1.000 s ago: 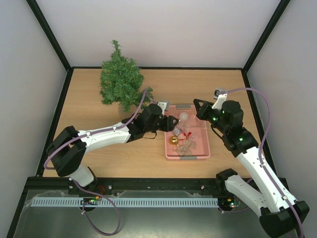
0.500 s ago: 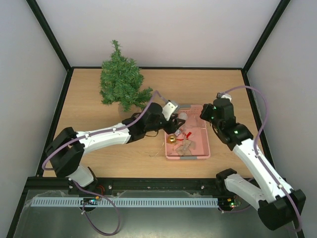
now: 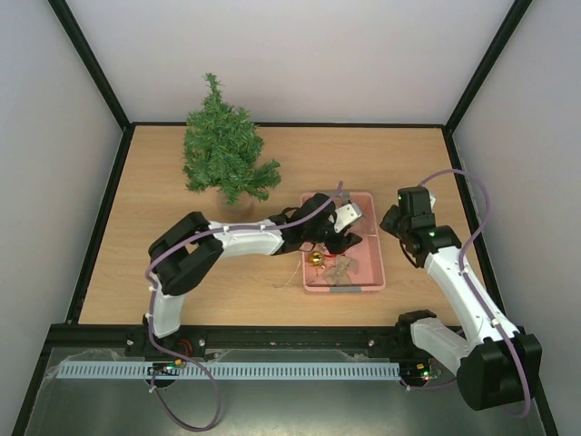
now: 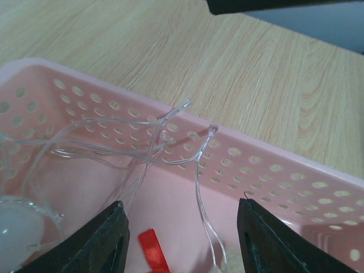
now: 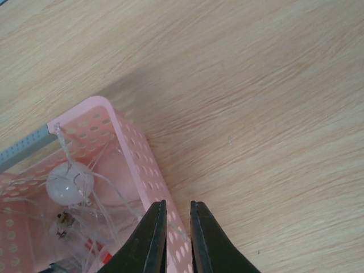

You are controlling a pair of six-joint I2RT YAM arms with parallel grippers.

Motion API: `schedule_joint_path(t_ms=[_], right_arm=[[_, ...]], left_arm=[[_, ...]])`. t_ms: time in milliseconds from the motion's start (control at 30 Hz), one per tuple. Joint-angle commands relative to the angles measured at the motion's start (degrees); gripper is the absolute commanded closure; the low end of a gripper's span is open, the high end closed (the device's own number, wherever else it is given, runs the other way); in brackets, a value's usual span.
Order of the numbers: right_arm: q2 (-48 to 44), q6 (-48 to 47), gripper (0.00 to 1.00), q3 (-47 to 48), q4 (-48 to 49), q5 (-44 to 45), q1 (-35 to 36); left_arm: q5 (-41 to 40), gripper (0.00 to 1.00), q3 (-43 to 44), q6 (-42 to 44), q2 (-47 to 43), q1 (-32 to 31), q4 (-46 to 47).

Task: Decorate the small christmas tree
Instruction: Pick up the decoration item from the storage box.

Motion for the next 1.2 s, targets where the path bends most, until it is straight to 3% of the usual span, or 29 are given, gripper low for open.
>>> schedule_joint_path(t_ms=[0, 167, 567, 933, 1167], right_arm=[[-3.3, 3.5, 0.9, -2.2, -2.4, -3.3, -0.3], [-9.0, 8.4, 0.86, -6.6, -1.8, -3.9, -0.3], [-7.6, 9.4, 0.77, -10.5, -1.1, -10.4, -0.3], [-7.8, 10.4, 0.72, -14.1, 0.8, -11.3, -0.3], [-7.2, 9.9, 0.73, -14.1, 1.6, -10.3, -0.3]], left_arm=[[3.1, 0.46, 3.3, 3.5, 4.0, 0.0, 0.2], [2.7, 0.44, 6.1, 4.6, 8.0, 0.2, -0.3], [-0.2, 0.44, 10.1, 6.1, 13.9, 0.7, 1.3], [-3.2, 0.45, 11.8, 8.7, 18.3, 1.1, 2.3], [-5.8, 0.51, 11.7, 8.7, 19.5, 1.6, 5.0]])
